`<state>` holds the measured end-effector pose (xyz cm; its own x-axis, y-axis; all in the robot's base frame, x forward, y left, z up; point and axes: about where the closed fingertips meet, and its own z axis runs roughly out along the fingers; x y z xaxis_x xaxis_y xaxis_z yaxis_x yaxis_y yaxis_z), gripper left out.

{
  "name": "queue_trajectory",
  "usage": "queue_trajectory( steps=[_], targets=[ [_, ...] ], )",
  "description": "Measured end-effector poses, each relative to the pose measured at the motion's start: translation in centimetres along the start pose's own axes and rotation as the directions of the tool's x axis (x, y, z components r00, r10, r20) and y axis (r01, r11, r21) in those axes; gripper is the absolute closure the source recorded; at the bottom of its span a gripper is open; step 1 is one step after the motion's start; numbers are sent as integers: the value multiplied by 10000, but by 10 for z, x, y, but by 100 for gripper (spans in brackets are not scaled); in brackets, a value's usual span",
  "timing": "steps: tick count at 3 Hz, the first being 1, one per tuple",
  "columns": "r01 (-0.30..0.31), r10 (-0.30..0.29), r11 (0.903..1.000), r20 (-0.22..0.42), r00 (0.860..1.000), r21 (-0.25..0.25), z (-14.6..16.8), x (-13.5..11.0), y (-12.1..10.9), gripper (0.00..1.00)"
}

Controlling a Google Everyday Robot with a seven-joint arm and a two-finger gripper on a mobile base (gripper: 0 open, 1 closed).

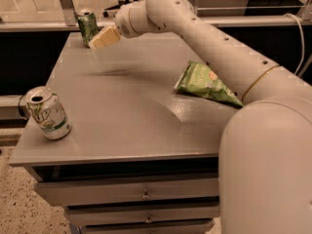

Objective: Knock green can over

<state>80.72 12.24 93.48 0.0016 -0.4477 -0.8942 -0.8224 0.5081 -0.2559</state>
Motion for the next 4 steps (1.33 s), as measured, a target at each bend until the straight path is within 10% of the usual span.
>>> queue_trajectory(
  steps=[4],
  targets=[
    [-1077,1085,9939,344,9935,-230,106,-18,3,0]
  ],
)
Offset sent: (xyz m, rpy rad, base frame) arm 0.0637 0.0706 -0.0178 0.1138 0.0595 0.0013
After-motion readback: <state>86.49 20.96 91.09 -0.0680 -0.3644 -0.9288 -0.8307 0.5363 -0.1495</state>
